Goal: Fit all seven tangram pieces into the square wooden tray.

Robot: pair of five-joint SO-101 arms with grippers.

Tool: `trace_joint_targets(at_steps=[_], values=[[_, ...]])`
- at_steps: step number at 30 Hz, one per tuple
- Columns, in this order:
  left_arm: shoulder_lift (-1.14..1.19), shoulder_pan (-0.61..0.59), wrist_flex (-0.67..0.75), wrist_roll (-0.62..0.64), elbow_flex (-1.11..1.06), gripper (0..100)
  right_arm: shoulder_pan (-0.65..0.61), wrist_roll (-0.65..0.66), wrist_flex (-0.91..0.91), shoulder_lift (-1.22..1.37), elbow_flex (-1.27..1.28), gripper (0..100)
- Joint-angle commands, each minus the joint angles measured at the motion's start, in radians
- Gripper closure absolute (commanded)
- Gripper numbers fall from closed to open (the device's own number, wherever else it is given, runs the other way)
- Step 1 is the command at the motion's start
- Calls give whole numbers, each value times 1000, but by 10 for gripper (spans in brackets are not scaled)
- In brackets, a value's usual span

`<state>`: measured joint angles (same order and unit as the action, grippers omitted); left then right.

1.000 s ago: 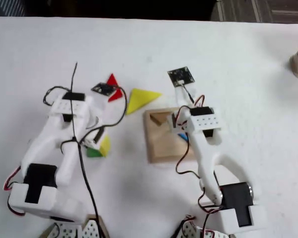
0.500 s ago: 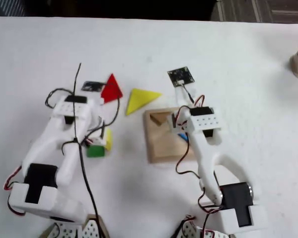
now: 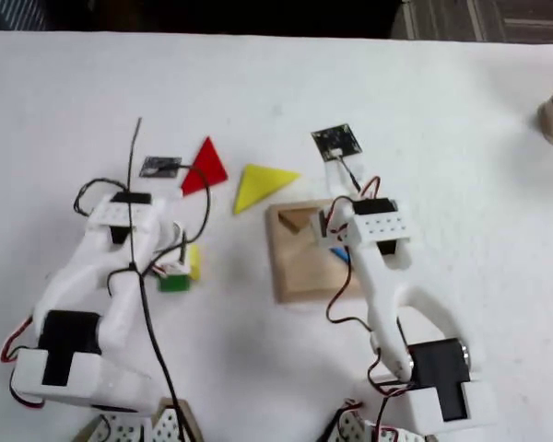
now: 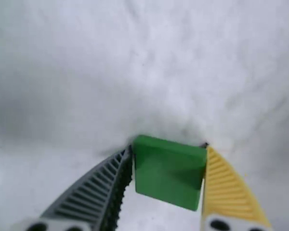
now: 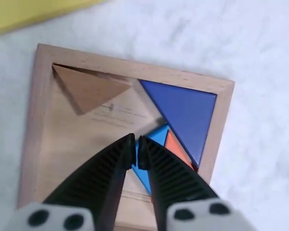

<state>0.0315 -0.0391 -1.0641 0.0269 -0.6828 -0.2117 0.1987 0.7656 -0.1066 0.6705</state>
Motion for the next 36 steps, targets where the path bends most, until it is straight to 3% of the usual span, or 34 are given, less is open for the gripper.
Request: trace_joint_targets(at_steps=[1,8,12,16,36], values=[[-16,4,-6,-34,-5,727,7,12,-13,-59,-5,979],[-12,18,-6,-38,-20,749,7,9,-13,-61,-5,979],[-16,28,-5,-40,-26,875,7,5,-13,-61,-5,979],[-16,28,-5,-127,-26,980,7,5,-13,-61,-5,979],[-16,27,-126,-143,35,980,7,5,-13,-61,-6,979]])
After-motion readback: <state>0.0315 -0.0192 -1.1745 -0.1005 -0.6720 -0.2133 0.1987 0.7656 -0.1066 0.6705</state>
